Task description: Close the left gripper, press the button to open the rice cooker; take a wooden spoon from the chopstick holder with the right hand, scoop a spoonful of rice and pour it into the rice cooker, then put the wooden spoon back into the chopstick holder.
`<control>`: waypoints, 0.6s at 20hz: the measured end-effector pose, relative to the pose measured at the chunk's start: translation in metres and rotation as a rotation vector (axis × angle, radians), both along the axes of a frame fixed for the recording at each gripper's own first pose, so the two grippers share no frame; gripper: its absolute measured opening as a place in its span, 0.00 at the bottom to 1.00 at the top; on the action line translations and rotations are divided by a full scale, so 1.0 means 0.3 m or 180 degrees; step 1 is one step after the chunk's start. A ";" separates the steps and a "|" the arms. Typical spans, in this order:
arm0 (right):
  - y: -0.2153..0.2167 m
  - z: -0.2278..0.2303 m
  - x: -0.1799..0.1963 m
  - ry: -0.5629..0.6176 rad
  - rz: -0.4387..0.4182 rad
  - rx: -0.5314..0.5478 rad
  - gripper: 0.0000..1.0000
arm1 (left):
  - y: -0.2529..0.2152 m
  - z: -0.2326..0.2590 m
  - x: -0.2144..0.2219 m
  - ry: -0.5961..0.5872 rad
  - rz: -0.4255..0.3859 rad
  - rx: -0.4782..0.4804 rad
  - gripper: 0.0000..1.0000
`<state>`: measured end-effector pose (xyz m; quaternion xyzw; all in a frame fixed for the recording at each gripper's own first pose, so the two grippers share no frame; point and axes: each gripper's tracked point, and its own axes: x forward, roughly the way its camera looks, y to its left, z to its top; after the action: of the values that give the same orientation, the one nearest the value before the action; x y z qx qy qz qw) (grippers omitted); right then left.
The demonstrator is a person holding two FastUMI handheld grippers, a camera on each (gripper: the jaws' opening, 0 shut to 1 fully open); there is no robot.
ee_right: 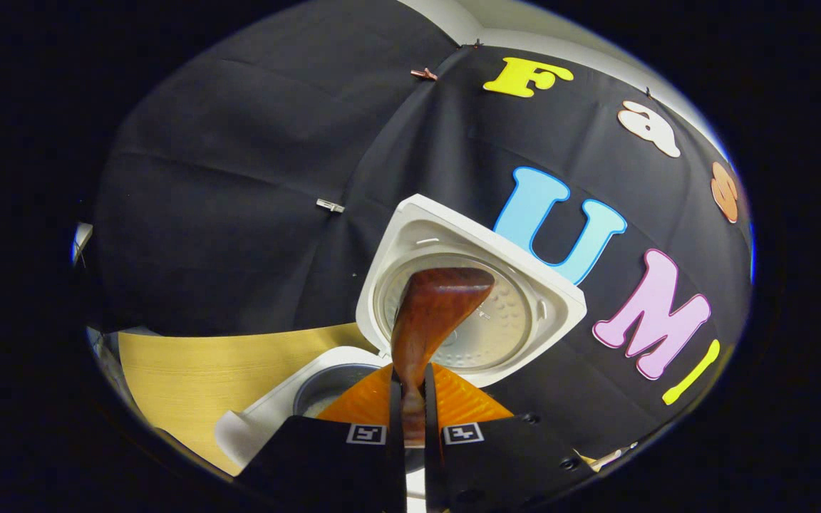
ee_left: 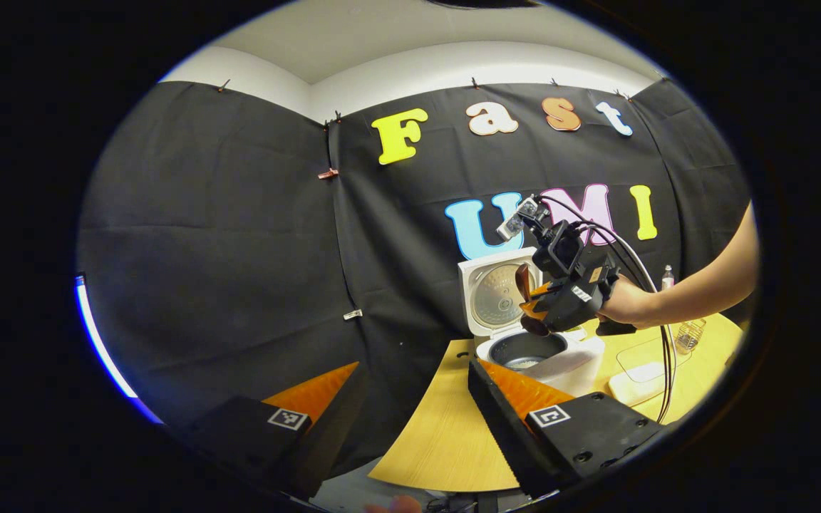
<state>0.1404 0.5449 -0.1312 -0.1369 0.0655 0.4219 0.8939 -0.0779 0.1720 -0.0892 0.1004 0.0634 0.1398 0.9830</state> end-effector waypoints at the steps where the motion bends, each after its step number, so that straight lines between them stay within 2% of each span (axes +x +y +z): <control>1: 0.000 0.000 -0.002 0.0086 -0.0018 0.0065 0.14 | 0.001 0.000 -0.001 0.0005 0.0007 0.0002 0.97; 7: -0.112 0.025 0.049 0.0920 -0.0437 0.0785 0.14 | -0.025 -0.005 -0.012 0.0023 -0.0009 -0.0042 0.96; 11: -0.248 0.083 0.067 0.1101 -0.0578 0.1180 0.14 | -0.073 -0.005 -0.004 0.0003 -0.0092 -0.0146 0.96; 12: -0.289 0.097 0.067 0.1121 -0.0597 0.1268 0.14 | -0.089 -0.006 -0.001 0.0005 -0.0116 -0.0180 1.00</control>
<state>0.1603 0.4584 -0.1020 0.1234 0.1479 0.3592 0.9132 -0.0781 0.1453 -0.0911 0.0738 0.0662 0.1199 0.9878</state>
